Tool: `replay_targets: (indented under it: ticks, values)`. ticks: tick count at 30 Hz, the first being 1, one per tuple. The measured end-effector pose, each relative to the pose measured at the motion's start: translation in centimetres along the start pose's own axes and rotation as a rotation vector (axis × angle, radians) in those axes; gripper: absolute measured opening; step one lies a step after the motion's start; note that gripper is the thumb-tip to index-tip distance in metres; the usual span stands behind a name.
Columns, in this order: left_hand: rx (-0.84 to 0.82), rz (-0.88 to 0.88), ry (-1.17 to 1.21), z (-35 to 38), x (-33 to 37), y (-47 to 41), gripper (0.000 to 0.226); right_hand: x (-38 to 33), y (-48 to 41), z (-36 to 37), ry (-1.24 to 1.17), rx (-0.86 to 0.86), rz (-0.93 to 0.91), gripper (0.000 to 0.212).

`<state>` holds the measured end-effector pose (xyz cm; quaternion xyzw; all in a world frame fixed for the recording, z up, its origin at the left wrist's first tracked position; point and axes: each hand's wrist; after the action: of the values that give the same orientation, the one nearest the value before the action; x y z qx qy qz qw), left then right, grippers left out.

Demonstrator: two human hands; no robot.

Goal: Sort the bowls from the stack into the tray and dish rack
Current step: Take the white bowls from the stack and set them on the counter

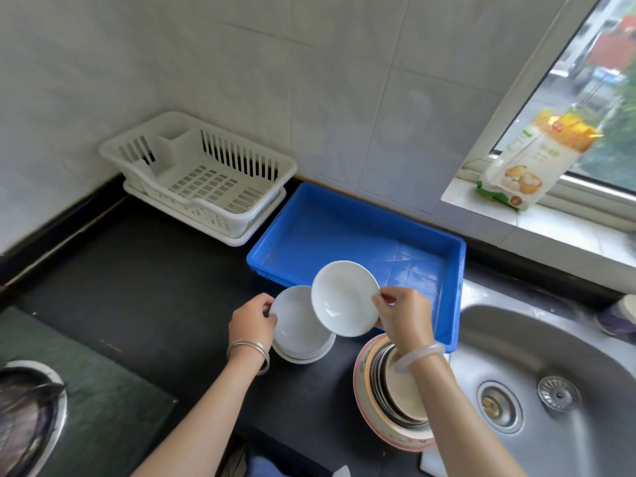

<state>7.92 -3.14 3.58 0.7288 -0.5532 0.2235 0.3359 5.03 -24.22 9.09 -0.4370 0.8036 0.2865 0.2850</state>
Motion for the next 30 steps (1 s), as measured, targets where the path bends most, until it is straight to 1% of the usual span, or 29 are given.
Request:
replay_targets:
  ticks: [6, 9, 14, 18, 24, 28, 30]
  values:
    - [0.028, -0.084, 0.183, -1.5, 0.5, 0.2, 0.016, -0.8, 0.3, -1.2, -0.076, -0.021, -0.071, 0.017]
    - [0.057, -0.076, 0.269, -2.9, 0.6, -0.2, 0.018, -2.0, 0.1, -1.4, -0.082, -0.036, -0.122, 0.015]
    - [0.134, -0.092, 0.322, -6.7, -0.7, -1.6, 0.019, -5.5, -1.0, 0.0, -0.156, -0.097, -0.145, 0.017]
    - [0.206, -0.156, 0.422, -9.9, -3.5, -3.6, 0.02, -8.8, -2.5, 3.7, -0.145, -0.173, -0.145, 0.016]
    - [0.311, -0.296, 0.546, -14.5, -9.4, -7.3, 0.021, -14.1, -4.9, 12.5, -0.142, -0.264, -0.146, 0.015]
    - [0.396, -0.421, 0.629, -16.8, -13.4, -10.0, 0.019, -16.9, -6.3, 18.9, -0.155, -0.331, -0.099, 0.016]
    - [0.441, -0.482, 0.658, -17.7, -15.1, -11.4, 0.02, -17.9, -6.8, 22.1, -0.19, -0.359, -0.057, 0.011]
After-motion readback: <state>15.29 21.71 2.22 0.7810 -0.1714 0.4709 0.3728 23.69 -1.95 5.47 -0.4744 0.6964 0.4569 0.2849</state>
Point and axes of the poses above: each hand's wrist, its own y-axis away from the middle knuckle, its own z-axis out of the palm, x = y × z
